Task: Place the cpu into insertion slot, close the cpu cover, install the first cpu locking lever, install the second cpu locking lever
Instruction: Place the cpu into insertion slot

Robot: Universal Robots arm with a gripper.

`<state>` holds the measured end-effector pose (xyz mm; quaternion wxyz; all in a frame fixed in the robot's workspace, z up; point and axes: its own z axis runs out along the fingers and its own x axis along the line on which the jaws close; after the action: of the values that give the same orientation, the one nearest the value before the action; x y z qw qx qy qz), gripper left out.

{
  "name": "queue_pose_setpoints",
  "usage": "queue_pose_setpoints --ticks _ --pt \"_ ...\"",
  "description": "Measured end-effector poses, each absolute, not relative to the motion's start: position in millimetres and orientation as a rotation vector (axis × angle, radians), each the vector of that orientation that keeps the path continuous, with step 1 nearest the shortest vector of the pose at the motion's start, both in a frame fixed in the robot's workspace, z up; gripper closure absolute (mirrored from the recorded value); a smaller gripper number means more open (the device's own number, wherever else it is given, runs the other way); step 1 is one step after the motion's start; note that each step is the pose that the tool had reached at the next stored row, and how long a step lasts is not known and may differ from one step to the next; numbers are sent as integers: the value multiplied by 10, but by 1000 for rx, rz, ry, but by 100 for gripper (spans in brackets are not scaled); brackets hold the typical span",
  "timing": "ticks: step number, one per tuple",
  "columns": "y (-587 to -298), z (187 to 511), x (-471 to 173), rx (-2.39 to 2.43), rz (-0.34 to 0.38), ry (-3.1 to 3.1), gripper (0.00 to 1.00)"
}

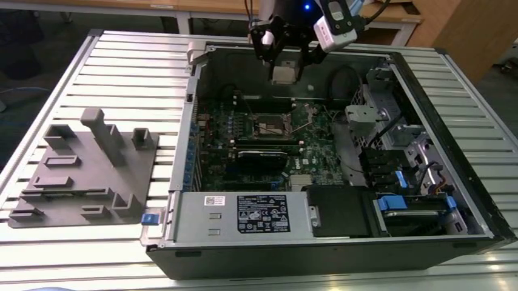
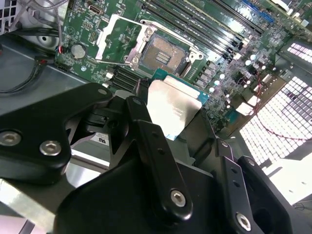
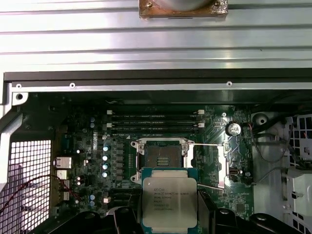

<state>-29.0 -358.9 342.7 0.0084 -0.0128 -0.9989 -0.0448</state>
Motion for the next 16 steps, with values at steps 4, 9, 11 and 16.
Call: queue_pose_setpoints --ticks 4,9,11,16 --pt "-3590 3425 -290 -40 -140 -3121 46" --pt "-3590 3375 -290 -40 -140 -3121 46" --pt "-3589 3369 -289 -40 -140 -3121 46" --pt "-3590 3356 -290 -40 -140 -3121 46"
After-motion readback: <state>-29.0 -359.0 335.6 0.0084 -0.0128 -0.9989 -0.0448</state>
